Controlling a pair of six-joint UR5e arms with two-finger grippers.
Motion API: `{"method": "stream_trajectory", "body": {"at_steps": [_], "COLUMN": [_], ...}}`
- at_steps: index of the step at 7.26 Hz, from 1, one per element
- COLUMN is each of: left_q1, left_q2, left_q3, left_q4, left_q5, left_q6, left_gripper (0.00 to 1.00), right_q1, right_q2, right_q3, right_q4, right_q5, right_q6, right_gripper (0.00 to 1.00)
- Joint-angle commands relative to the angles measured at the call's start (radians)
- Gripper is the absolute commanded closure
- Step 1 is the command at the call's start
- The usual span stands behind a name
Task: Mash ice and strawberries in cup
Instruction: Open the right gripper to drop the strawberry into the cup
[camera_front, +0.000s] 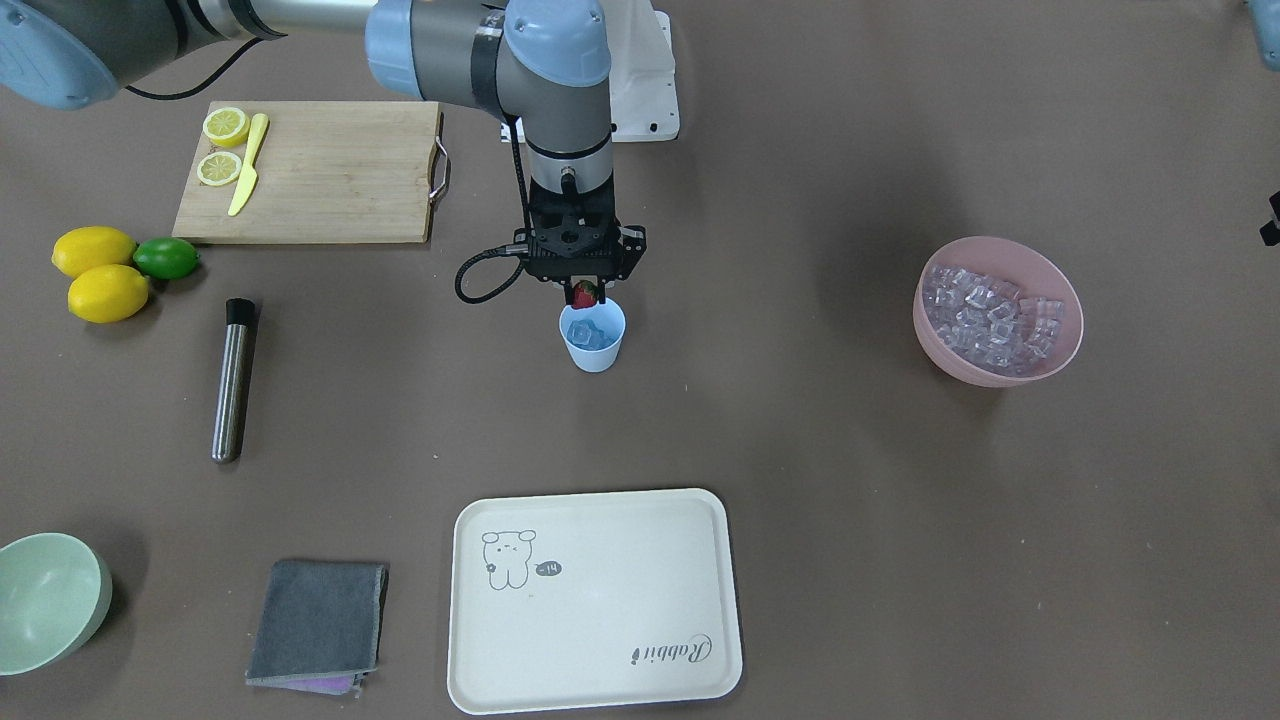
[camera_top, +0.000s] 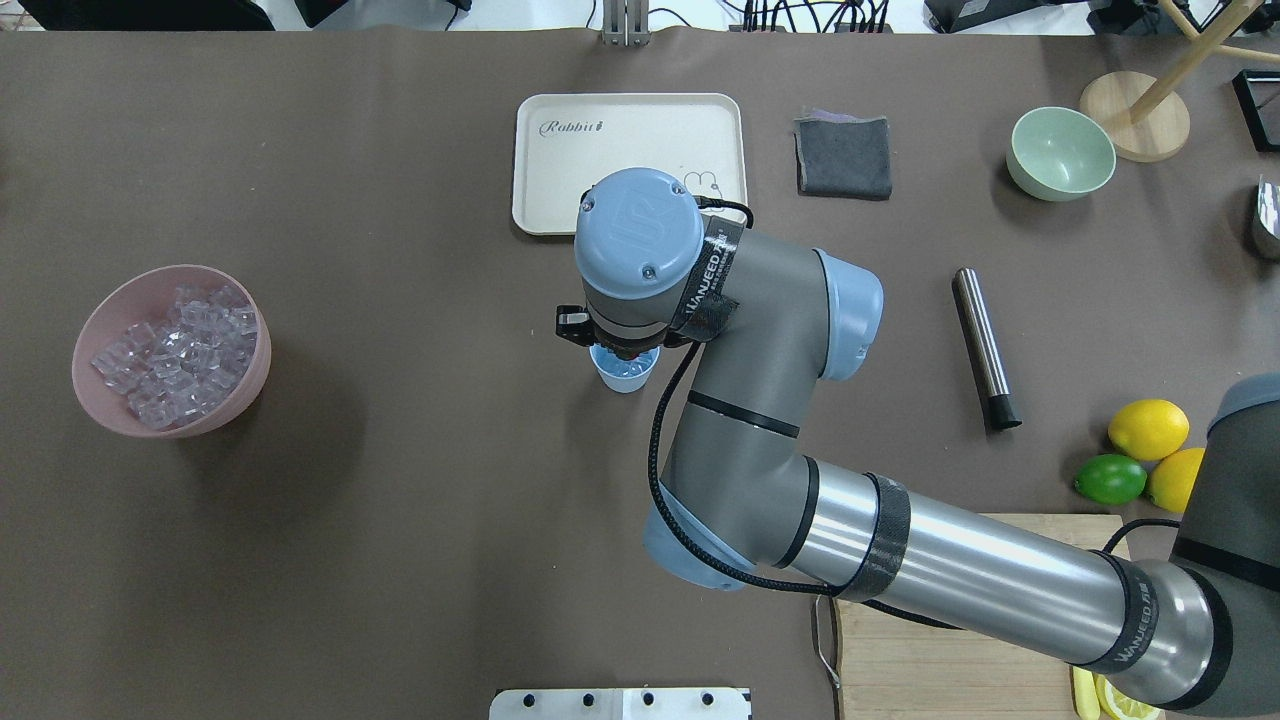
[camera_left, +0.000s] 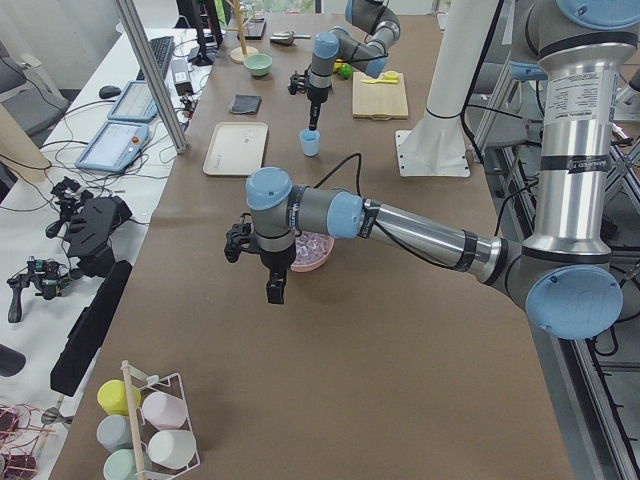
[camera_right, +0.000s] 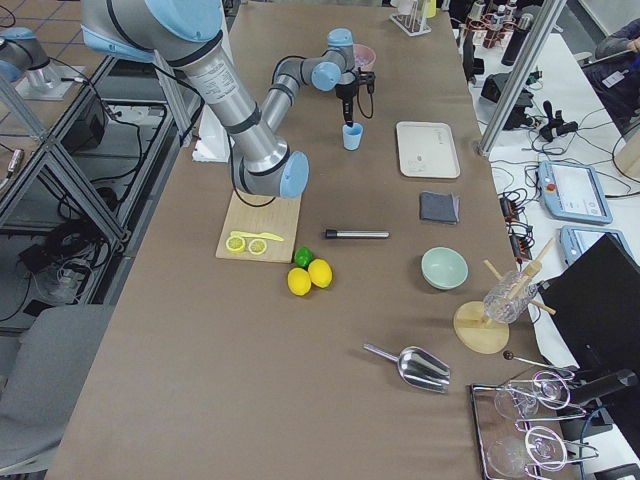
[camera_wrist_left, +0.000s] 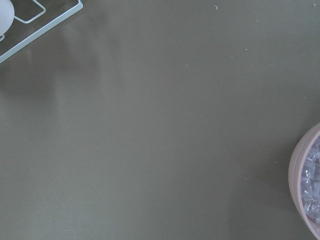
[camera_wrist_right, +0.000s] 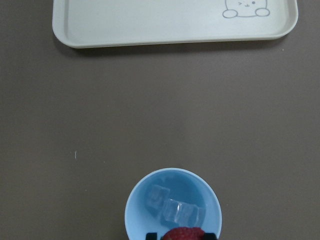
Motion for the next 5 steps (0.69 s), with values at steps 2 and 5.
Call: {"method": "stream_trajectory", "body": {"at_steps": [2,5], "left_q1": [0.000,0.000], "left_q2": [-0.002,-0.003], "left_q3": [0.002,0.007], "left_q4": [0.000,0.000], "left_q5": [0.000,0.000], "left_q6": [0.000,0.000], "left_gripper": [0.01,0.02], "right_q1": [0.023,0.104], "right_q2": [-0.005,-0.026], "right_q3": [0.004,0.012], "right_q4": [-0.002,-0.002], "right_q5": [-0.002,0.087], "right_q6": [-0.038,-0.046], "right_gripper": [0.00,0.00]}}
